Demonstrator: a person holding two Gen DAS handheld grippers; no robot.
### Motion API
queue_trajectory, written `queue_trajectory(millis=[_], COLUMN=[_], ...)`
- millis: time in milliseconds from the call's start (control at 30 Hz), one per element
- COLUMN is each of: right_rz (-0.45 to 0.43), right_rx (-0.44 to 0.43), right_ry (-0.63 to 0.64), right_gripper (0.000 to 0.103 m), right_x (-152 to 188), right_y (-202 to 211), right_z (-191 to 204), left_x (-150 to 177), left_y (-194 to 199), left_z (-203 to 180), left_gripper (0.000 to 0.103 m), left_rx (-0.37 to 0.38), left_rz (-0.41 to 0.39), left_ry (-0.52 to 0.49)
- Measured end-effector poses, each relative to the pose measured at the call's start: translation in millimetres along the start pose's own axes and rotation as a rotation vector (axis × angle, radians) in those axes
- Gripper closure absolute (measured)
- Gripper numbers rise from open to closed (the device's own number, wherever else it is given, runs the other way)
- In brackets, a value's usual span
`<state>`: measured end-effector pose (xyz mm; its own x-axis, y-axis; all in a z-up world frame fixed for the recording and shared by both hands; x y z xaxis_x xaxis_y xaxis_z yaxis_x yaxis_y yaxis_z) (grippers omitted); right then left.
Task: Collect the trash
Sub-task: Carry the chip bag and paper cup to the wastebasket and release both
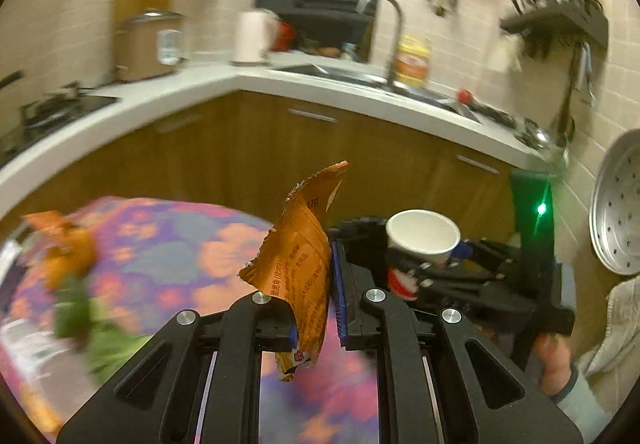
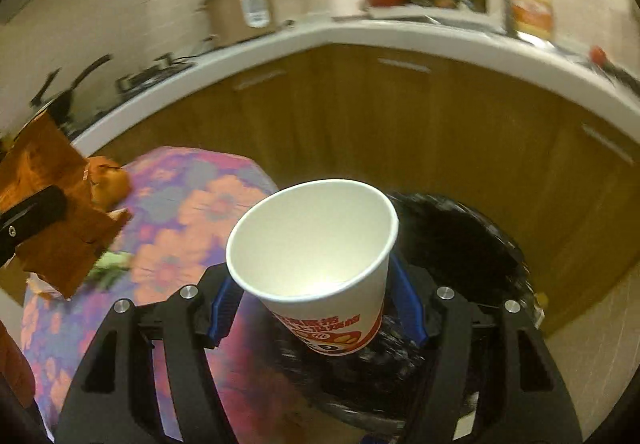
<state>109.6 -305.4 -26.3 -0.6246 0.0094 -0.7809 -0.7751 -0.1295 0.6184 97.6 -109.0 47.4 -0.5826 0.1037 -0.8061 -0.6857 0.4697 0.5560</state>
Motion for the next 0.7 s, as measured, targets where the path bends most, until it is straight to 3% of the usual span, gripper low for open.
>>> queue_trajectory(millis=[200,333,500,600,700], right_rz=[-0.004,0.032,0.13,0.245,0.287], right_rx=[0.057,0.077,0.059,0.069,0.062], right_ry=[-0.054,-0.086,-0.14,-0.156,-0.155], right_gripper=[0.041,0.041,0.039,0.039,0.039], right_x=[15,25,39,49,54], right_y=[-2,-12,-33,-55,-67], right_z=[-46,-67,-88,-93,-89], left_x=[-4,0,12,18,24], left_y=[-63,-106,-145,-160,-174], left_z=[-38,-51,-59,-60,-57], left_gripper=[0.092,0.091,0.088,0.087,0.085], left_rx=[0.036,0.062,0.093,0.063,0.061], left_rz=[0.007,0.068,0.165,0.215,0.268], left_ry=[0.017,0.066,0.081,0.077,0.092])
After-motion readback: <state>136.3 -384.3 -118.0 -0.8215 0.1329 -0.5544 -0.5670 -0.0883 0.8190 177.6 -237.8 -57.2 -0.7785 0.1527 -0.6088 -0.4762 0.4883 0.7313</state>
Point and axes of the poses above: each gripper's, at about its wrist camera, not at the fingertips, and y roughly against the way its jaws point, z to its left, x to its underside, the point moved 1 cm from there along -y, roughly the way its jaws point, and after that the axes turned 5 degrees about y, right-handed, at the moved point
